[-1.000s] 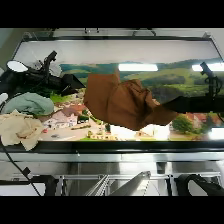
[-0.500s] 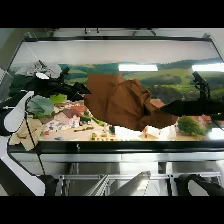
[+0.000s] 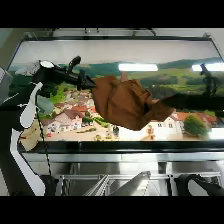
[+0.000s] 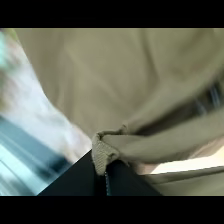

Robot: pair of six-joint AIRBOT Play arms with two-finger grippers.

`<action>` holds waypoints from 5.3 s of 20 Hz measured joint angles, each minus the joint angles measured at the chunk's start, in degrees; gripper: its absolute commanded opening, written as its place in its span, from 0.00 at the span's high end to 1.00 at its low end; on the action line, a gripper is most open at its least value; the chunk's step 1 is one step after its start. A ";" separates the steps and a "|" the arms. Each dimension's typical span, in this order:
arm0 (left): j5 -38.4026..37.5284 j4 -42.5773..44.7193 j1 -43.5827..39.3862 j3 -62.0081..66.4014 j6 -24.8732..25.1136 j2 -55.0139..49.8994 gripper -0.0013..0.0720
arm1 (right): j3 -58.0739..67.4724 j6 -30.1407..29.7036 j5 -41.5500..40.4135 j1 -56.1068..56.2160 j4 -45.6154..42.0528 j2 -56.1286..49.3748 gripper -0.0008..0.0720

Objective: Fold the shirts.

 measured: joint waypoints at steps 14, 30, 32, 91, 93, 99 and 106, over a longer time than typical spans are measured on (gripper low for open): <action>1.77 -23.71 20.52 -8.81 3.61 53.22 0.95 | 18.18 -16.52 -9.51 -23.28 27.98 28.26 0.96; 4.74 -4.92 23.28 -48.00 13.35 31.41 0.00 | -0.15 -7.39 -16.33 -8.04 10.95 -9.42 0.48; 3.39 -1.44 25.00 -44.92 12.48 26.86 0.00 | 0.39 -5.27 -13.60 -7.98 7.26 -11.15 0.48; 6.93 7.91 18.43 -49.79 5.16 39.69 0.52 | 2.62 8.00 -2.03 9.77 1.25 -12.50 0.46; 7.02 9.35 20.02 -52.92 5.70 35.60 0.52 | 2.01 8.04 -1.99 9.18 -1.51 -16.68 0.46; 7.43 11.02 21.33 -55.76 6.16 27.87 0.51 | 1.36 9.51 -2.80 6.84 -11.13 -21.24 0.32; 18.64 11.52 12.87 -53.66 6.29 22.88 0.51 | 1.29 7.17 -10.27 12.13 -7.98 -26.32 0.43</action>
